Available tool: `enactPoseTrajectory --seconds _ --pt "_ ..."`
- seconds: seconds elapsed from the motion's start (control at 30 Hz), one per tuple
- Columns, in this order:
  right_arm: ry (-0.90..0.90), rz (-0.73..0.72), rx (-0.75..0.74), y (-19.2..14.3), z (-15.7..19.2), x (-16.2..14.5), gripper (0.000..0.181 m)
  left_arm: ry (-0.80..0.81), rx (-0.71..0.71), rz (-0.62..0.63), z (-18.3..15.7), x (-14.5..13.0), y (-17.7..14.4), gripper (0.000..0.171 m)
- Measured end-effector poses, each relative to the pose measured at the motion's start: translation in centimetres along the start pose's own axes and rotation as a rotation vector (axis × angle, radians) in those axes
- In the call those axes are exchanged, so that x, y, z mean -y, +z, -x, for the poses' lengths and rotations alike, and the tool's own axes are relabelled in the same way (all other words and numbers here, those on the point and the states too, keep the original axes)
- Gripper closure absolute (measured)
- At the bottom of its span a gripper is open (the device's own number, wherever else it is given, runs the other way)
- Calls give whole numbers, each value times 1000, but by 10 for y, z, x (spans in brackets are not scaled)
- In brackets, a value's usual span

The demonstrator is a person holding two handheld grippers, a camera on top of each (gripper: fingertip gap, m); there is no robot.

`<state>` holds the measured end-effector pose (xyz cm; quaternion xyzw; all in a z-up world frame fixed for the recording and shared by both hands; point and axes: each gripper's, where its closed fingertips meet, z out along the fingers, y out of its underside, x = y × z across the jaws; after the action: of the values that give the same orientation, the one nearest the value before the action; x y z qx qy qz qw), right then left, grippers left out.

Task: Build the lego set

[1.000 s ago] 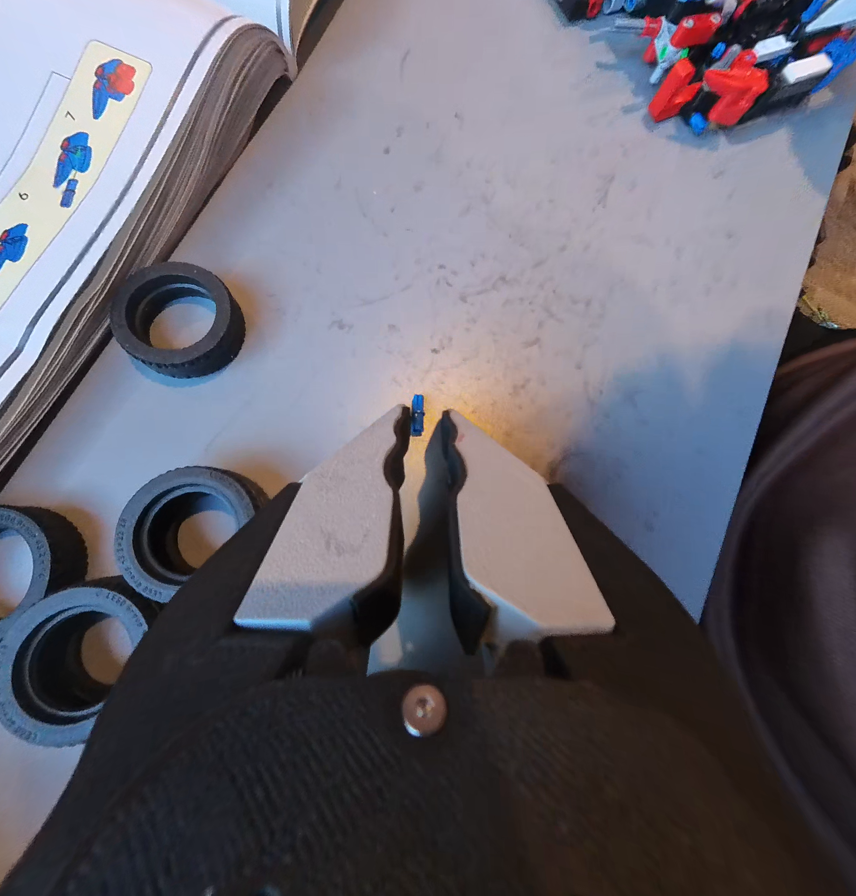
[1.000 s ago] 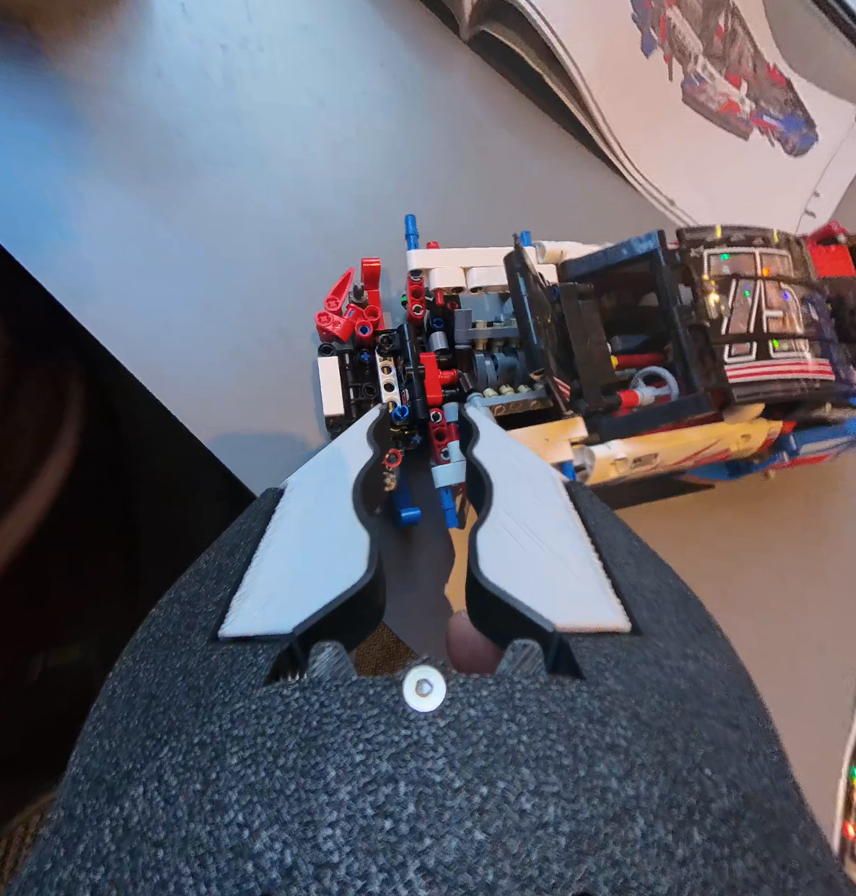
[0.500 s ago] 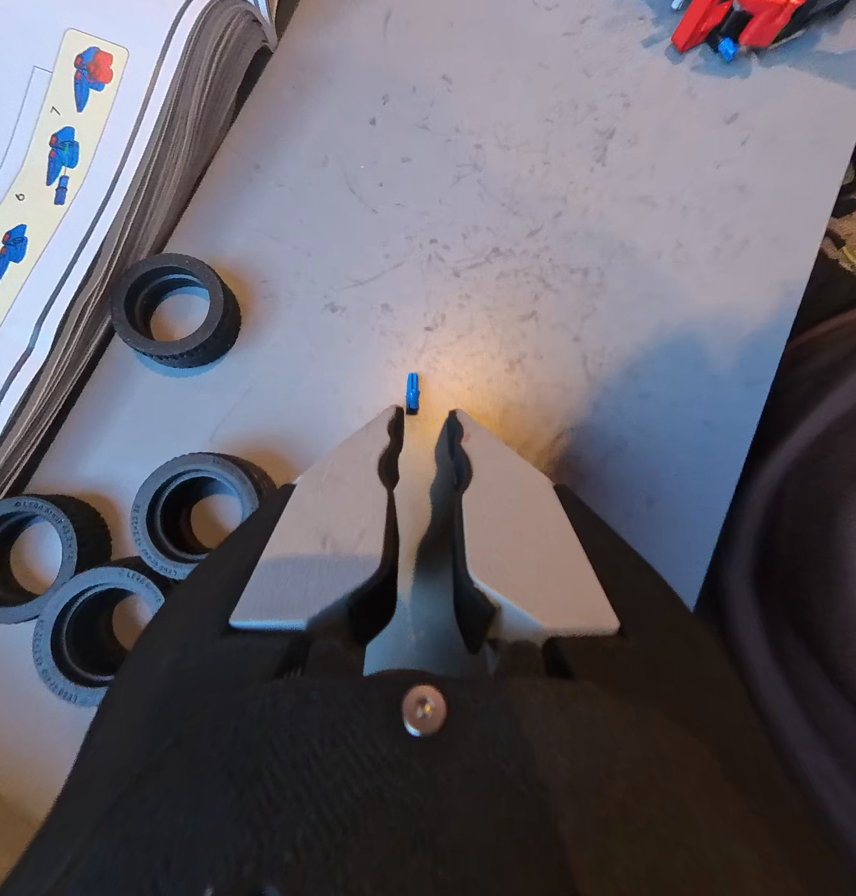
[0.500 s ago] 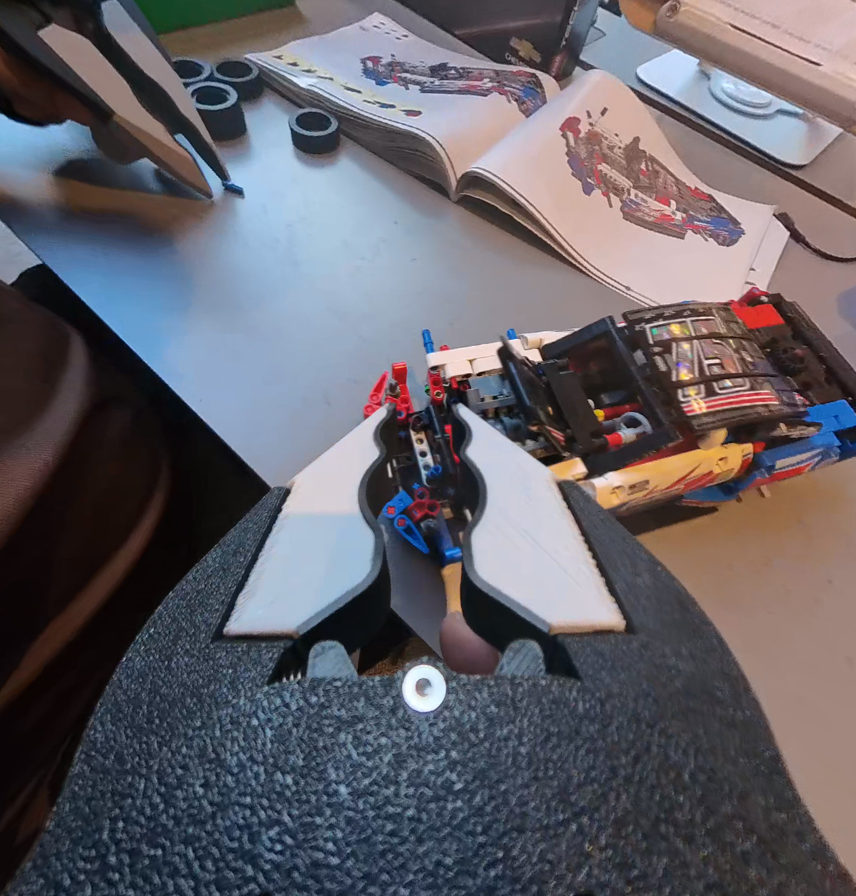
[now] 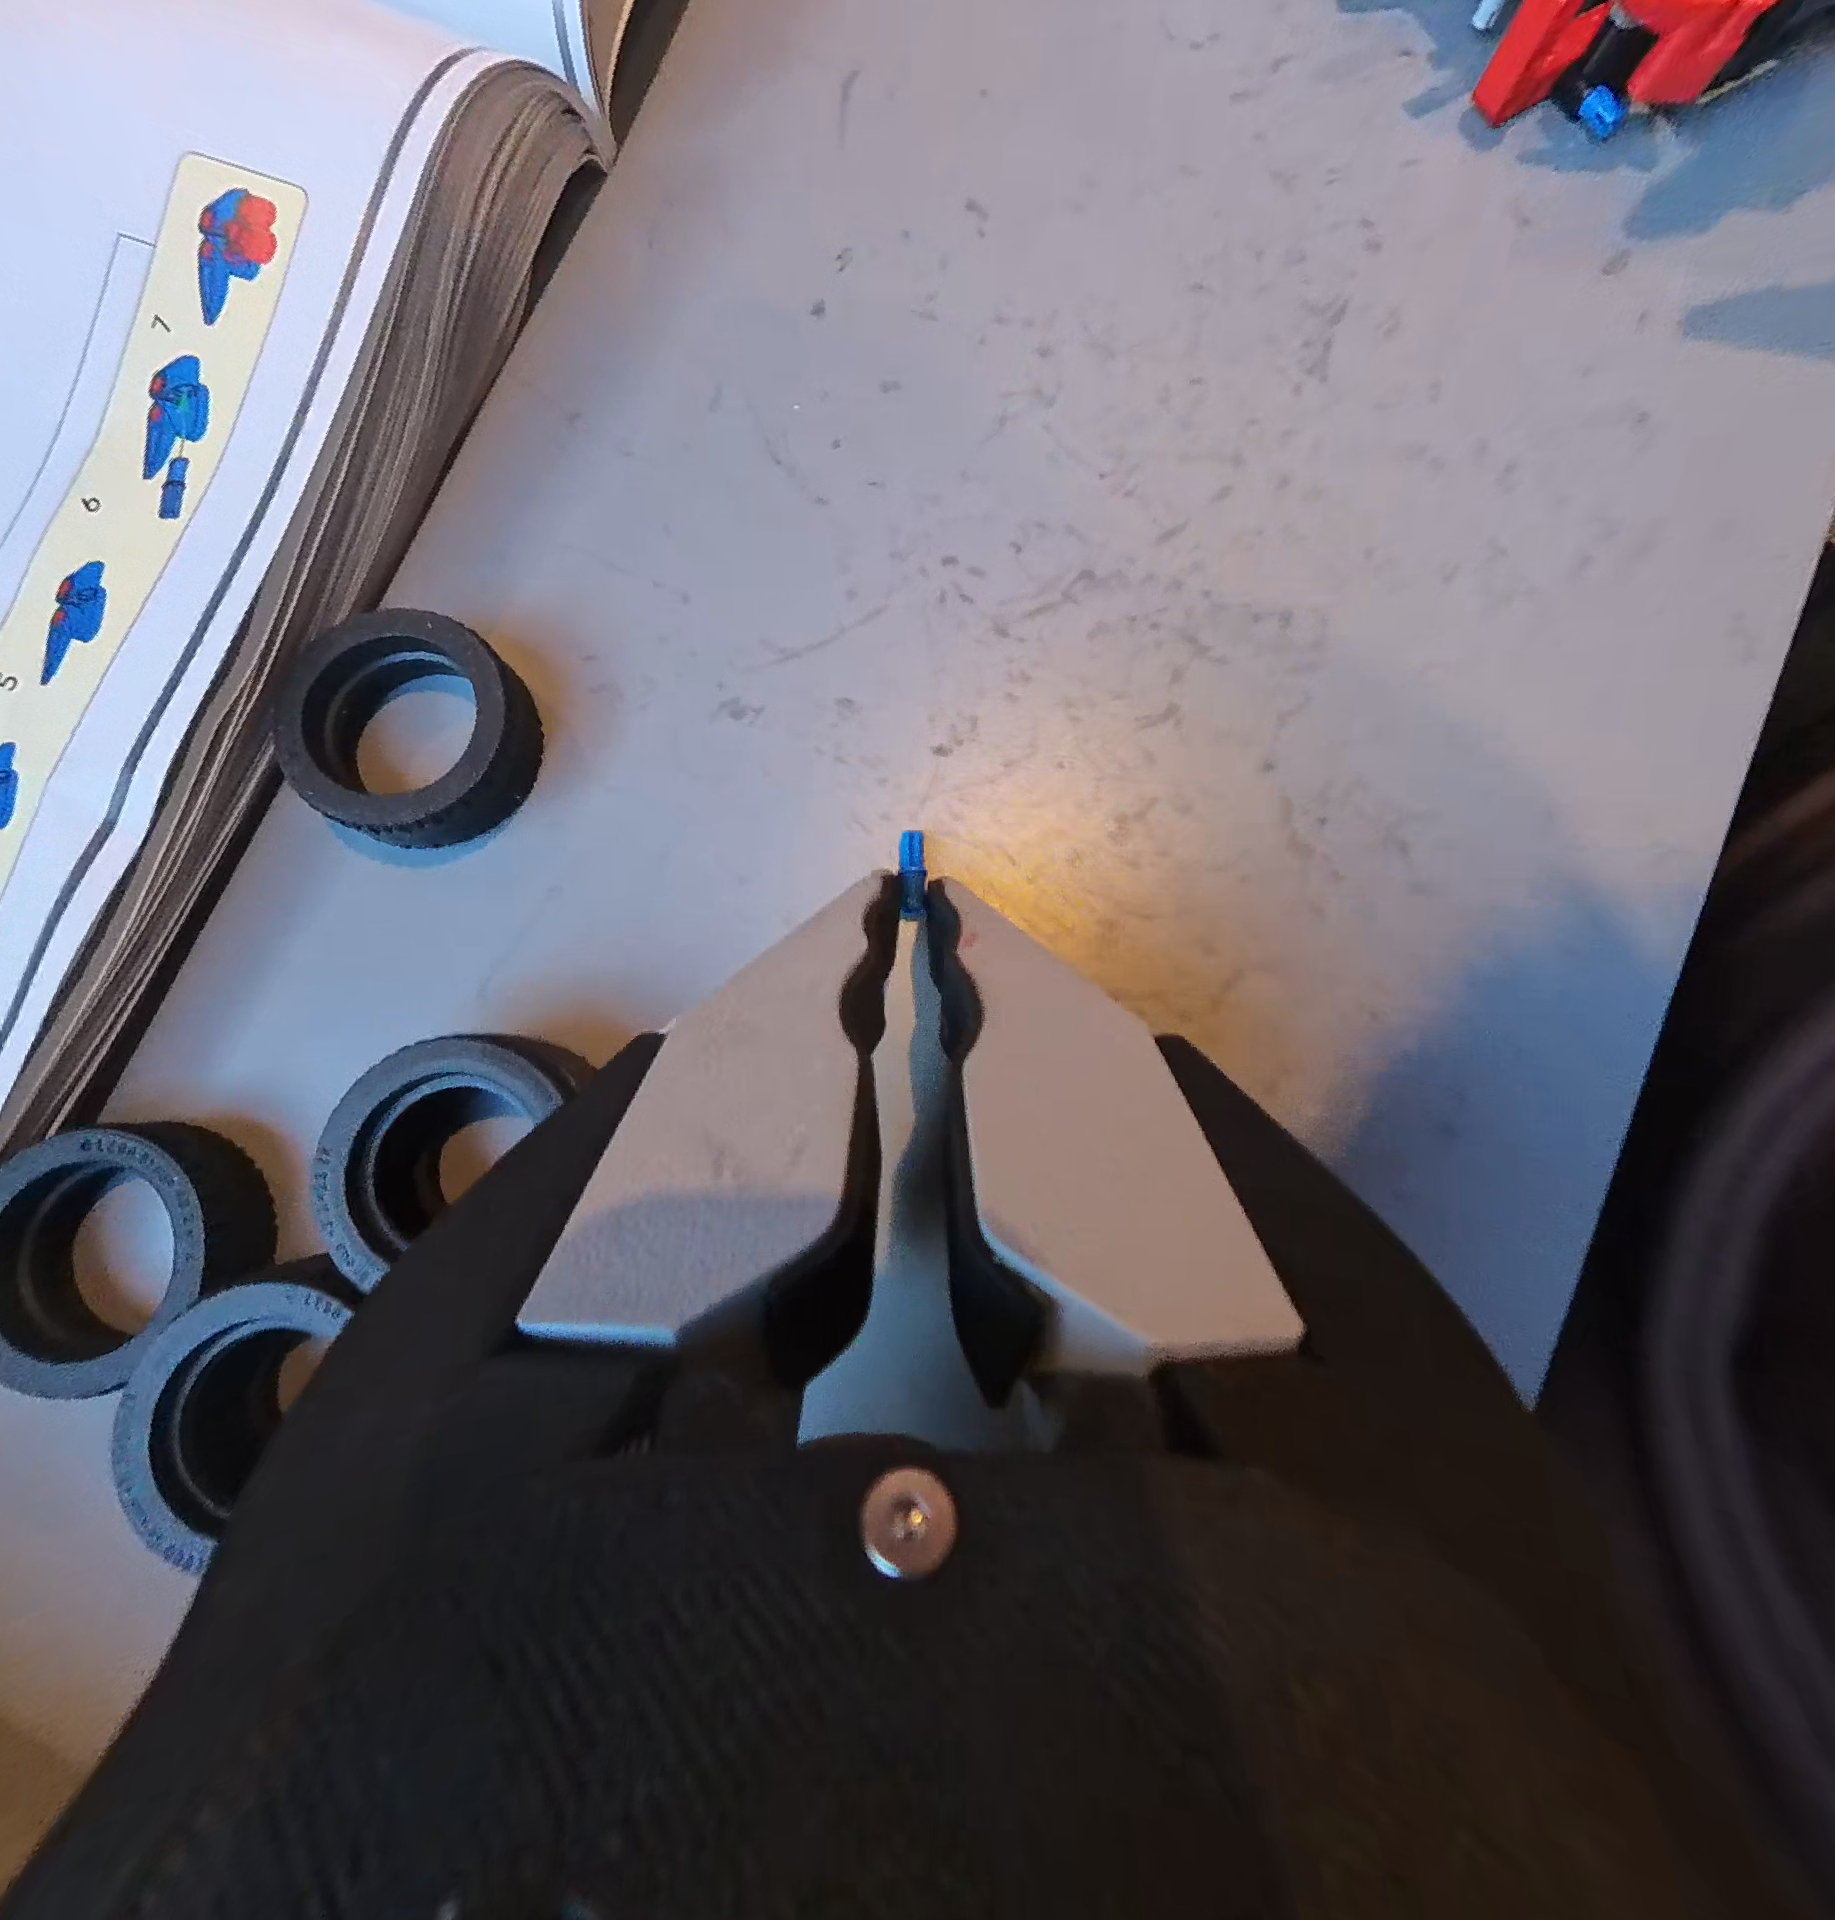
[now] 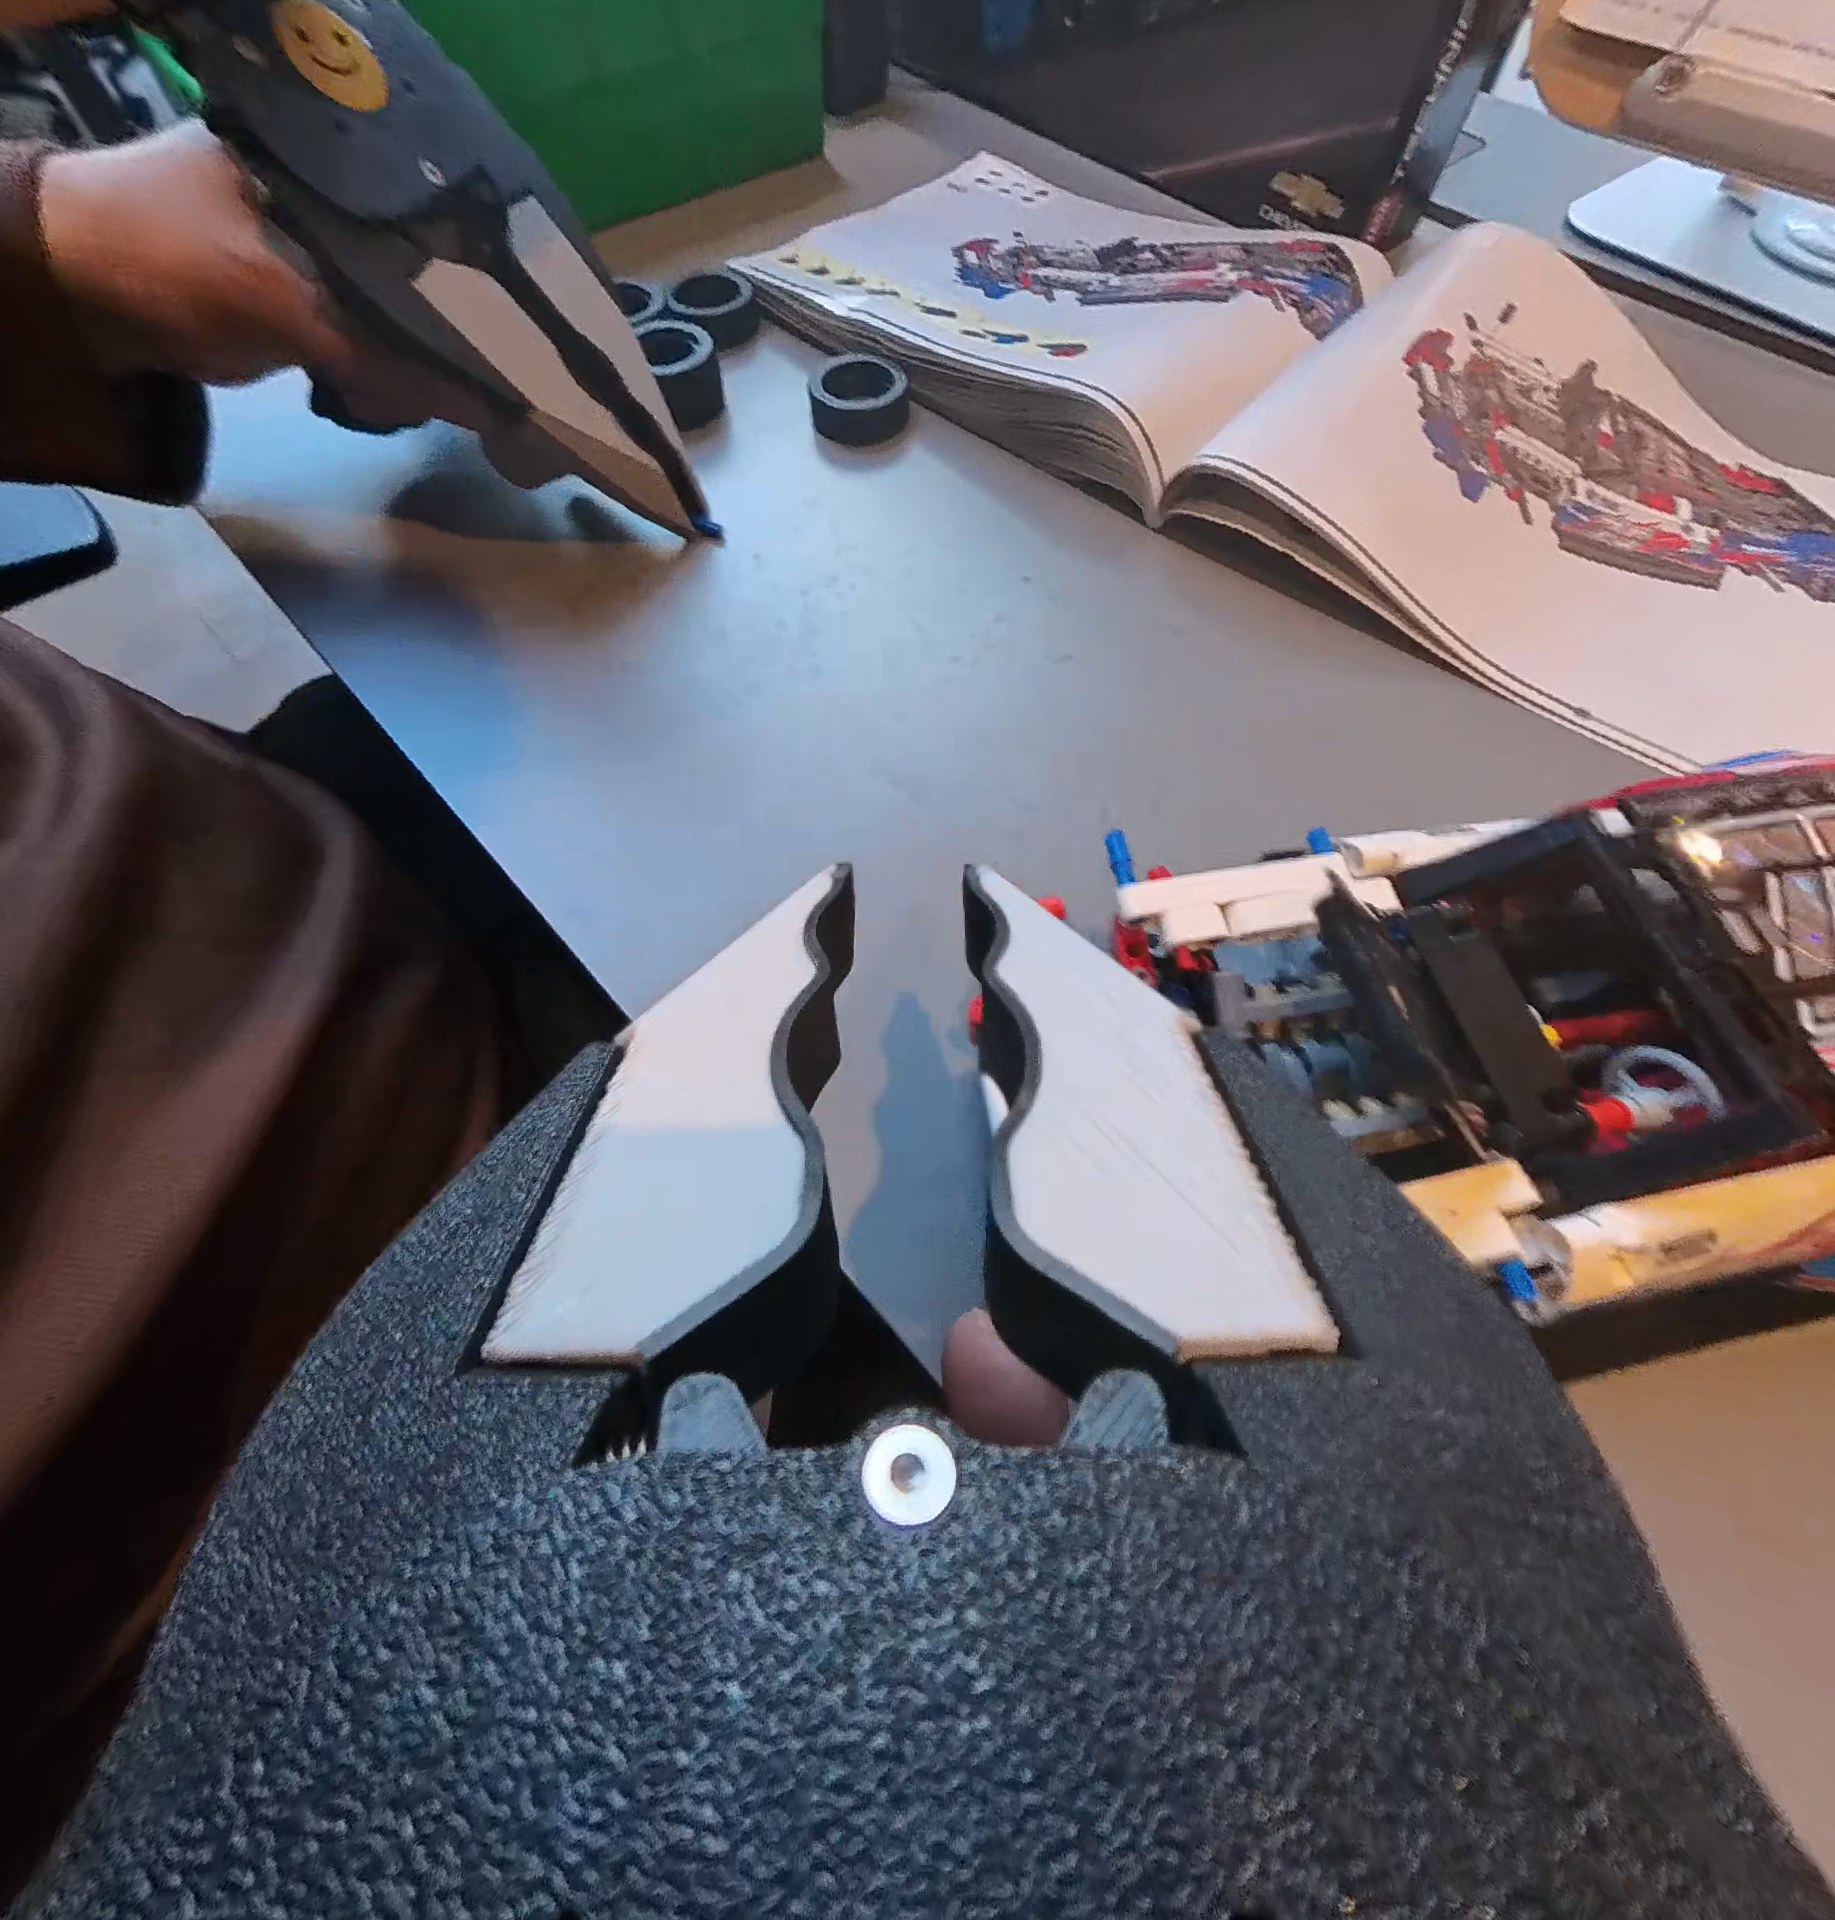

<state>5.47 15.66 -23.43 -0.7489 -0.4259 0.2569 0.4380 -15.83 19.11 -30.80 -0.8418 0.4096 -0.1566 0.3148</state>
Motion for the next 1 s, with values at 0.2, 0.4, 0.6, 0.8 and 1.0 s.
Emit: enactPoseTrajectory --seconds 0.2,0.4,0.6,0.8,1.0 --pt "77 -44 138 41 40 24 166 165 -38 -233 -36 48 -4 169" --pt "80 -52 246 71 55 41 163 407 -68 -287 -82 66 -4 169" --pt "-461 86 91 91 67 20 168 219 -324 -155 -104 53 1 169" --pt "-662 103 51 99 77 16 169 -2 -453 -169 -103 57 -7 169" --pt "-722 97 38 102 78 21 175 -39 -493 -184 -106 56 -10 169"
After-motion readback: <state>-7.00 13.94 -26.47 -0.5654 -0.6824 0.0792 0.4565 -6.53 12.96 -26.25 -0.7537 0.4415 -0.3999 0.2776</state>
